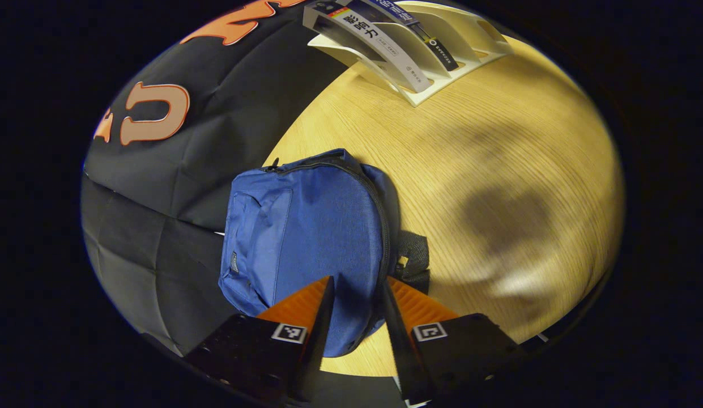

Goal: Open the schoolbag, grab two books from the bookshelf and put them into the schoolbag.

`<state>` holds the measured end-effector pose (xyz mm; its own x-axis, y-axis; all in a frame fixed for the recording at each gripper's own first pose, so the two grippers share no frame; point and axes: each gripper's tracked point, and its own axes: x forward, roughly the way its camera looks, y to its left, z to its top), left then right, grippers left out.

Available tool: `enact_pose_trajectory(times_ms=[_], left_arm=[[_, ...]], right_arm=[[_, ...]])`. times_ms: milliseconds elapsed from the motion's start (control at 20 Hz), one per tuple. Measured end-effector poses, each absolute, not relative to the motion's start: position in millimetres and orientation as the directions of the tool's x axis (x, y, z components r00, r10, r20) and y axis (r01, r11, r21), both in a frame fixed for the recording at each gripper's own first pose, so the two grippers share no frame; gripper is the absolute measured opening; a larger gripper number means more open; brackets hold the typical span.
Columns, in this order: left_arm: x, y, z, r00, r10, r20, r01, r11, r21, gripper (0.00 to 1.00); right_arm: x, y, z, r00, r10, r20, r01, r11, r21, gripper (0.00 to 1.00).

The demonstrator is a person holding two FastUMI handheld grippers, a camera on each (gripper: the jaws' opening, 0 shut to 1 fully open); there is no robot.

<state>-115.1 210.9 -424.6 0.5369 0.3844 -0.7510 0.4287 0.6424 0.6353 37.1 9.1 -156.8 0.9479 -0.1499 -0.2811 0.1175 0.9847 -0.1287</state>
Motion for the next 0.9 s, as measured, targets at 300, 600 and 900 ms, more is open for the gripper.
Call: enact_pose_trajectory(times_ms=[300, 600, 900], left_arm=[[-107, 212, -407, 0.503, 0.339, -0.795, 0.395, 0.728, 0.56, 0.07], [-79, 217, -357, 0.514, 0.233, -0.826, 0.389, 0.794, 0.467, 0.03], [-42, 234, -274, 0.577, 0.163, -0.8, 0.342, 0.842, 0.418, 0.02]], right_arm=[[37, 20, -154, 0.952, -0.125, -0.28, 0.094, 0.988, -0.123, 0.94], [48, 62, -147, 0.953, -0.015, -0.302, -0.01, 0.996, -0.084, 0.94], [62, 129, -153, 0.884, 0.155, -0.441, -0.162, 0.987, 0.023, 0.94]])
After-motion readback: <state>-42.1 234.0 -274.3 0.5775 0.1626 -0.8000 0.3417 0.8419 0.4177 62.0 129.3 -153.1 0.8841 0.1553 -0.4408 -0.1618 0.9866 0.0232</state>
